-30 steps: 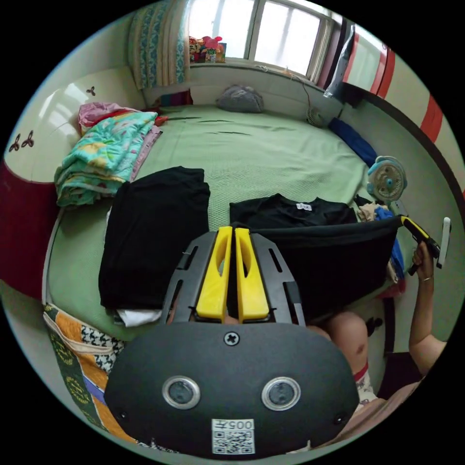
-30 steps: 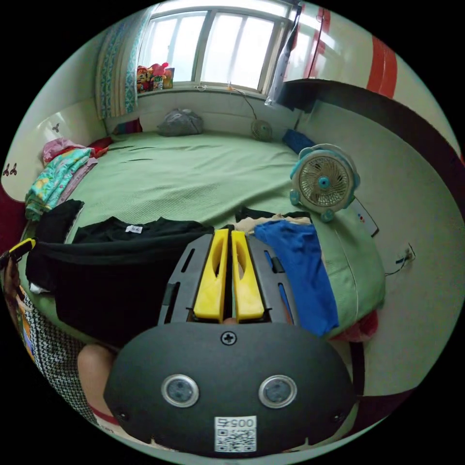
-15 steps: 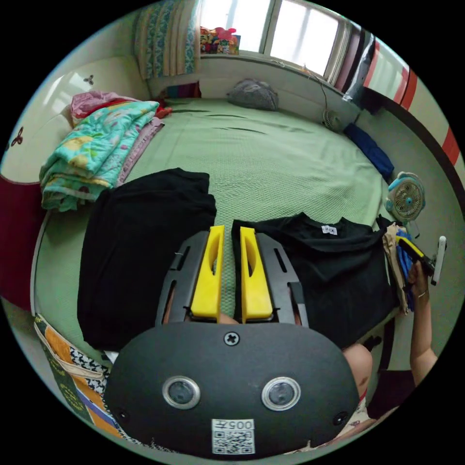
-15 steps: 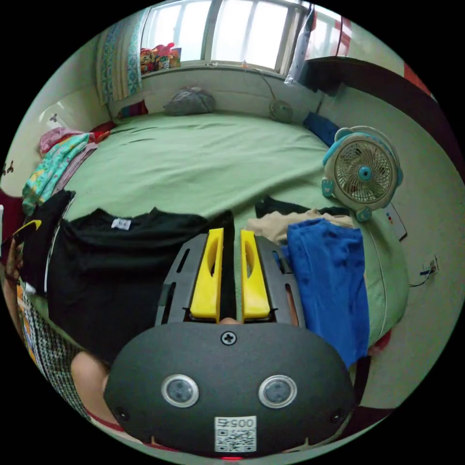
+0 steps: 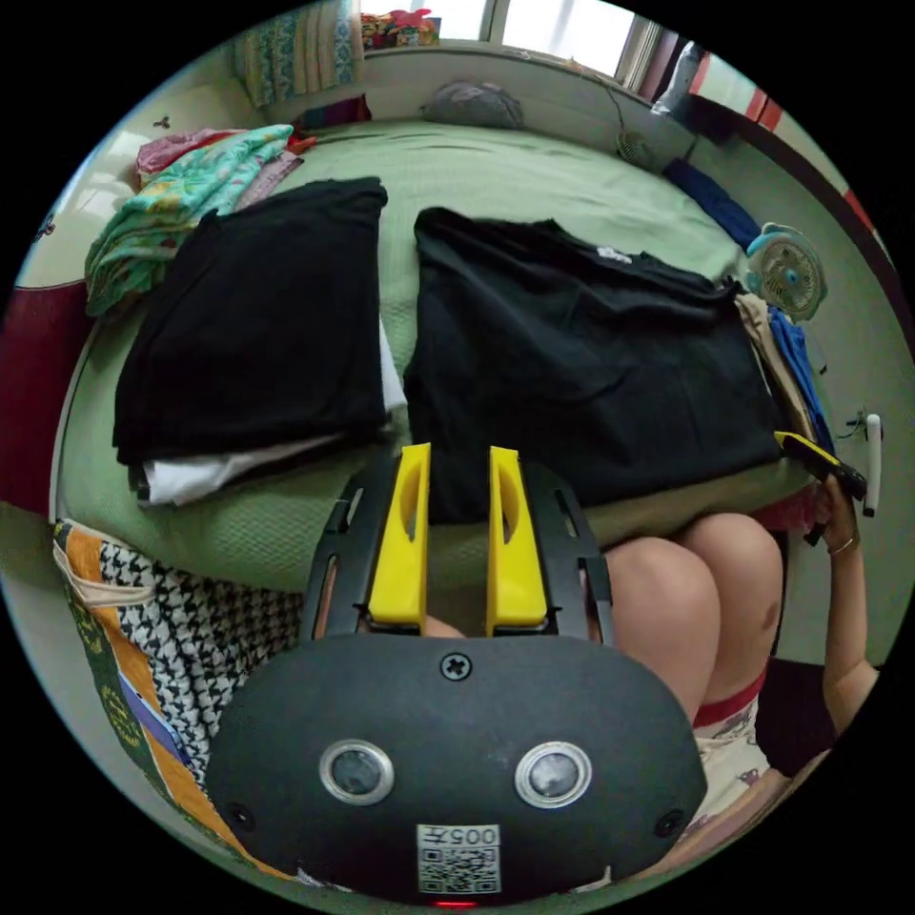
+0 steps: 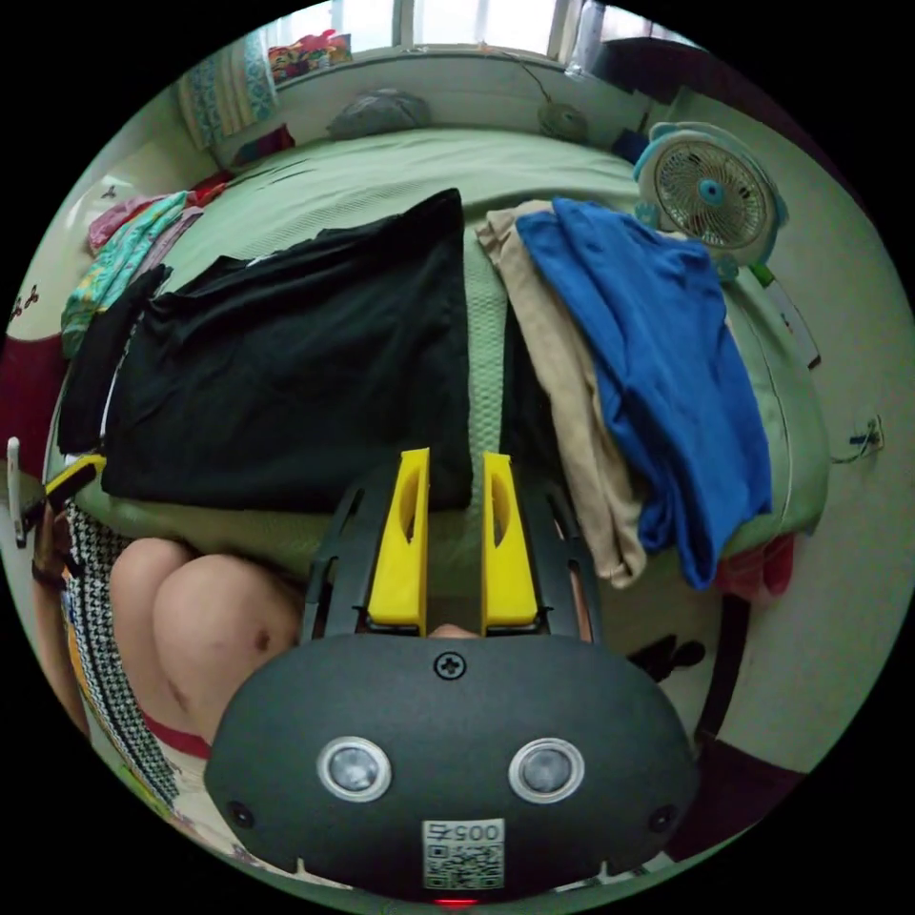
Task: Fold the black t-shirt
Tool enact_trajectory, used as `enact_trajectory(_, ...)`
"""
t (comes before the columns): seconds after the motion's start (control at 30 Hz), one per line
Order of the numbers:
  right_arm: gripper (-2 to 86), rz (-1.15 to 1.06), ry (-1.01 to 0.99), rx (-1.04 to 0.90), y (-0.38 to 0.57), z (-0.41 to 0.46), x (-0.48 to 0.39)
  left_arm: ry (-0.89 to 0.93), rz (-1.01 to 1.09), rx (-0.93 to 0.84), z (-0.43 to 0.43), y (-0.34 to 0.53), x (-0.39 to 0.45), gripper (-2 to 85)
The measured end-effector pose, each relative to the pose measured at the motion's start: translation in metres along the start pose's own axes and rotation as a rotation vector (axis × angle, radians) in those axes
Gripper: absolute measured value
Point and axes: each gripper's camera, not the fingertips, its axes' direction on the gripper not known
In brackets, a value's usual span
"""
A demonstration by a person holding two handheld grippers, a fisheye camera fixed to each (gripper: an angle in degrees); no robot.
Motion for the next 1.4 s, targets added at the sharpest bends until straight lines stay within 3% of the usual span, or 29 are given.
enact_trajectory(0.17, -0.5, -0.042, 0.035, 0.030, -0.011, 0.001, -0.013, 0.016, -0.131, 0.023, 0.023, -0.019, 0.004, 6.6)
enact_trajectory(0.3, -1.1, -0.102, 0.070, 0.058, -0.013, -0.009, -0.014, 0.024, -0.102, -0.001, 0.033, -0.031, 0.013, 1.2)
enact_trajectory(0.6, -0.9, -0.116, 0.053, -0.005, -0.011, 0.022, -0.004, 0.078, -0.177, 0.040, 0.061, -0.042, 0.037, 1.5)
enact_trajectory(0.7, 0.9, -0.149, 0.100, -0.023, -0.018, 0.020, -0.008, 0.052, -0.134, -0.001, 0.064, -0.050, 0.053, 3.6)
enact_trajectory(0.9, 2.6, -0.189, 0.089, 0.069, -0.039, -0.020, -0.011, -0.093, -0.064, 0.168, 0.042, -0.079, 0.096, 4.9)
enact_trajectory(1.1, 3.0, -0.197, 0.016, 0.177, -0.095, -0.022, -0.036, 0.039, 0.068, 0.159, 0.068, -0.151, 0.159, 5.3)
enact_trajectory(1.4, 5.0, -0.249, 0.075, 0.083, -0.177, 0.044, -0.073, 0.051, 0.204, 0.073, 0.132, -0.230, 0.259, 4.6)
